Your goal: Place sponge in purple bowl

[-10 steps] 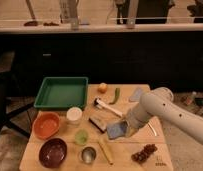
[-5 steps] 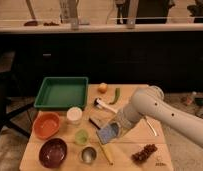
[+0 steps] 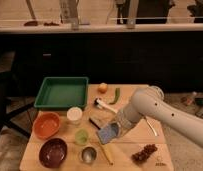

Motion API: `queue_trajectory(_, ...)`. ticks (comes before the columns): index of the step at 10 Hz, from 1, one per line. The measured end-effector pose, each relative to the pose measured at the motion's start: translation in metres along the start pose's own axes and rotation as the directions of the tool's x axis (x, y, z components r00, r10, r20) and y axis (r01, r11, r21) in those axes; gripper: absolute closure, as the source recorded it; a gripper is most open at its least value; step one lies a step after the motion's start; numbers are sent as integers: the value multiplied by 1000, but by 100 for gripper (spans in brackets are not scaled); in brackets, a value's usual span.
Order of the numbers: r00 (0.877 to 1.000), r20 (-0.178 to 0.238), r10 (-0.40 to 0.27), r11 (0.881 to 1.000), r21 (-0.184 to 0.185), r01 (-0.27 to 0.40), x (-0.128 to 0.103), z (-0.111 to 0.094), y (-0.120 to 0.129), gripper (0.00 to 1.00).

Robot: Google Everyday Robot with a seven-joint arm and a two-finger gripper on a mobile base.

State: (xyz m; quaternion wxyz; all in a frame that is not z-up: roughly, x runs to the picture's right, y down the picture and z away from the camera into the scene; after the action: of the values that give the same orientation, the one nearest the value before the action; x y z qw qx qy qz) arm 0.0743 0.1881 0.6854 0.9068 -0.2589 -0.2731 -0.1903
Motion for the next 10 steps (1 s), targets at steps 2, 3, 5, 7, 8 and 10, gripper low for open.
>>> queue_trajectory(2, 997, -6, -77, 996, -43, 77, -11, 12, -2, 100)
queue_trajectory(3, 994, -7, -111, 992, -61, 111, -18, 18, -6, 100)
queue_trajectory(5, 979, -3, -206, 973, -111, 205, -51, 43, -23, 100)
queue_trajectory(7, 955, 9, -297, 943, -155, 295, -89, 68, -44, 100)
queue_trajectory(8, 938, 19, -346, 922, -176, 344, -108, 78, -53, 100)
queue_trajectory(10, 899, 40, -437, 876, -208, 435, -142, 95, -67, 100)
